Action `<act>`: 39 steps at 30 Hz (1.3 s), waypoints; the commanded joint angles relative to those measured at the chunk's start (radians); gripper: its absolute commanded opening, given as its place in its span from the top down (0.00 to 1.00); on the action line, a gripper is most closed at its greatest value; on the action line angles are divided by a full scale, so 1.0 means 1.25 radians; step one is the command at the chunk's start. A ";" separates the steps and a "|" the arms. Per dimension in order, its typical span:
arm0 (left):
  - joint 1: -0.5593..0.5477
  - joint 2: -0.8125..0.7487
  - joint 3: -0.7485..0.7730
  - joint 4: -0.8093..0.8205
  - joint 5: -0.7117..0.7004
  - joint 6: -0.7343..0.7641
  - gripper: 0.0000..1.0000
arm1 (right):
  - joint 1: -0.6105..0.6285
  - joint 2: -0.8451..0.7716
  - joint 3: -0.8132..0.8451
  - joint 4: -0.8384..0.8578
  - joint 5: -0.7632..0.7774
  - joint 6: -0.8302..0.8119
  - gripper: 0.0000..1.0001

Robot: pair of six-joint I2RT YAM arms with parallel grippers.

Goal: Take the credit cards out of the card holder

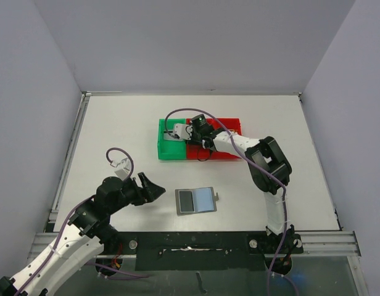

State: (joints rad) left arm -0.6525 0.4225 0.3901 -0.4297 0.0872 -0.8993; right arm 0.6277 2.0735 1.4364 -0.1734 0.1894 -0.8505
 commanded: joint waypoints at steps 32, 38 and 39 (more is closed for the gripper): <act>0.003 -0.004 -0.018 0.102 0.041 -0.037 0.27 | -0.017 -0.595 -0.389 0.333 -0.070 0.625 0.16; 0.004 -0.005 -0.065 0.173 0.057 -0.074 0.26 | -0.020 -0.739 -0.467 0.209 -0.072 0.827 0.02; 0.004 -0.001 -0.075 0.192 0.065 -0.080 0.26 | -0.020 -0.754 -0.479 0.191 -0.076 0.876 0.02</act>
State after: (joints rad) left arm -0.6525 0.4244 0.3206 -0.3325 0.1322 -0.9619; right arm 0.6090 1.2110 0.8745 0.0982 0.0956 -0.0124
